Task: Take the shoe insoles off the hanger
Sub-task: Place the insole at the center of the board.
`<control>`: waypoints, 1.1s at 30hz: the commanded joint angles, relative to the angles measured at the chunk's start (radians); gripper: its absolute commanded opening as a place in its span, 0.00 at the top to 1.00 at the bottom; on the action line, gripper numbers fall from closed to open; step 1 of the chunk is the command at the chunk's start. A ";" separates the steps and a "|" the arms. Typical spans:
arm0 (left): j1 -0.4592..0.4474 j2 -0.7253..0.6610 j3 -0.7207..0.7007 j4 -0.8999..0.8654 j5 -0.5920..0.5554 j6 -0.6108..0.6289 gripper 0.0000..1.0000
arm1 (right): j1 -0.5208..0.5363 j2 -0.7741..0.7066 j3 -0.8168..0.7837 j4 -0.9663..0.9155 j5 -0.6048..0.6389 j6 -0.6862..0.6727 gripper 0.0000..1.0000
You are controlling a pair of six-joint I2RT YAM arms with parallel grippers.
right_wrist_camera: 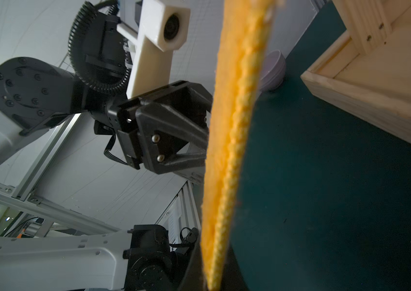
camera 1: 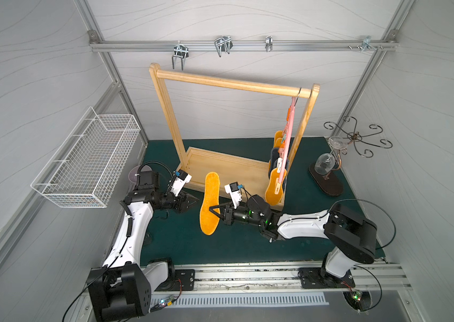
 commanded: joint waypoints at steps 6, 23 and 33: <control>0.010 0.016 -0.092 0.378 -0.291 -0.152 0.52 | 0.009 0.149 0.052 -0.073 -0.036 0.220 1.00; 0.030 0.095 -0.228 0.714 -0.621 -0.297 0.49 | -0.001 0.340 0.196 -0.211 -0.153 0.357 1.00; 0.044 0.090 -0.231 0.714 -0.632 -0.309 0.49 | -0.008 0.412 0.233 -0.282 -0.167 0.439 1.00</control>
